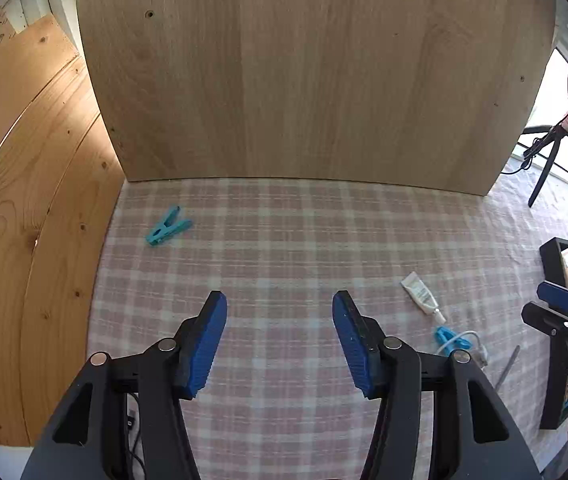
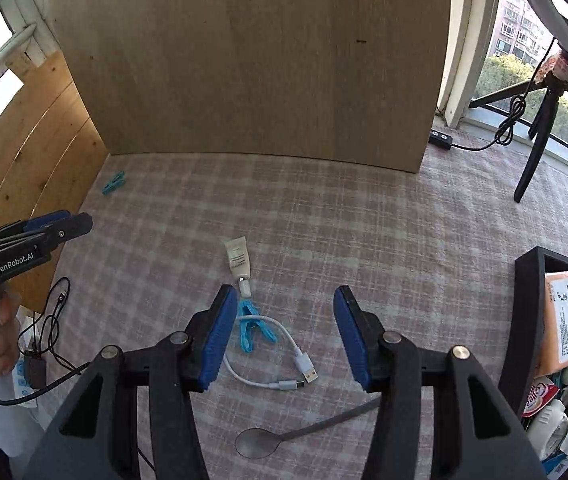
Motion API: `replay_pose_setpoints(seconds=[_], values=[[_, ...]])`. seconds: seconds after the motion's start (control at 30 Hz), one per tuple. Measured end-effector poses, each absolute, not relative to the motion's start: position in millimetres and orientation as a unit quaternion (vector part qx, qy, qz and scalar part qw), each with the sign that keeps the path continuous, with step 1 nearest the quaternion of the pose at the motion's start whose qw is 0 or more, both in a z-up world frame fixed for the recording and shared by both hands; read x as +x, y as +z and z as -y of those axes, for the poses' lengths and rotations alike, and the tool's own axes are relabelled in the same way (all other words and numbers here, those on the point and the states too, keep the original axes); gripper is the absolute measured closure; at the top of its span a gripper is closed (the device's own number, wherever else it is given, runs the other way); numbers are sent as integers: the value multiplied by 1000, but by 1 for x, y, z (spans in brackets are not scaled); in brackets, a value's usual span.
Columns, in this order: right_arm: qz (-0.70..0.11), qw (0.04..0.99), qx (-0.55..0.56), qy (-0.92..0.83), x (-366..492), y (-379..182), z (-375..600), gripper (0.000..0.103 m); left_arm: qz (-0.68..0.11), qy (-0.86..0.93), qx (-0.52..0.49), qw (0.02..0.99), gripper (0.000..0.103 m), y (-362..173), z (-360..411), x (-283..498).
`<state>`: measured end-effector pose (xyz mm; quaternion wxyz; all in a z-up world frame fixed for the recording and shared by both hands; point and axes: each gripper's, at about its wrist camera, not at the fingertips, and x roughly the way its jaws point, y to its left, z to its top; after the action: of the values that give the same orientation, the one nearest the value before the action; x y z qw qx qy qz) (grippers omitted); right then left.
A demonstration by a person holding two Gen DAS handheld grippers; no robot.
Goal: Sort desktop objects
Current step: 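Move both grippers back to the blue clothespin and white tube, then grasp the blue clothespin with the left gripper while the right grasps the white tube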
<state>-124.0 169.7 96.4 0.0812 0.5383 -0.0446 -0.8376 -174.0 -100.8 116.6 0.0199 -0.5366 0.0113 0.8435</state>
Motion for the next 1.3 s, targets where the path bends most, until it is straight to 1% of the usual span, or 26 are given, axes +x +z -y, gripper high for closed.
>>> replay_pose_setpoints(seconds=[0.13,0.3,0.53,0.8,0.87,0.93,0.97,1.03,1.1,1.17,1.23,1.27,1.3], values=[[17,93,561,-822,-145,76,-143,53,-39,831,-555,4,45,94,141,-206],[-10,99,587,-804,-168,50,-121,53,-49,821,-568,-19,45,65,176,-243],[-36,102,608,-787,-191,24,-105,53,-65,805,-588,-37,45,26,196,-275],[-38,107,620,-776,-203,7,-103,53,-54,805,-590,-36,45,8,207,-298],[-40,110,622,-774,-206,4,-103,53,-45,806,-589,-33,49,7,208,-303],[-41,110,626,-771,-207,0,-103,53,-34,808,-588,-25,60,8,210,-305],[-42,110,628,-769,-207,-2,-103,54,-30,808,-587,-23,63,8,211,-307],[-49,109,628,-769,-206,-5,-104,54,-23,809,-587,-17,73,9,209,-312],[-60,108,627,-769,-202,-5,-104,54,-21,810,-586,-9,79,12,202,-314],[-71,101,624,-772,-199,-5,-103,58,-24,811,-584,-10,79,15,195,-311],[-77,95,620,-775,-195,-4,-101,74,-22,812,-583,-10,79,18,185,-307],[-74,93,620,-776,-193,-3,-101,79,-22,813,-582,-11,79,18,183,-305],[-70,90,620,-776,-191,-3,-103,81,-24,814,-581,-12,79,18,181,-302]])
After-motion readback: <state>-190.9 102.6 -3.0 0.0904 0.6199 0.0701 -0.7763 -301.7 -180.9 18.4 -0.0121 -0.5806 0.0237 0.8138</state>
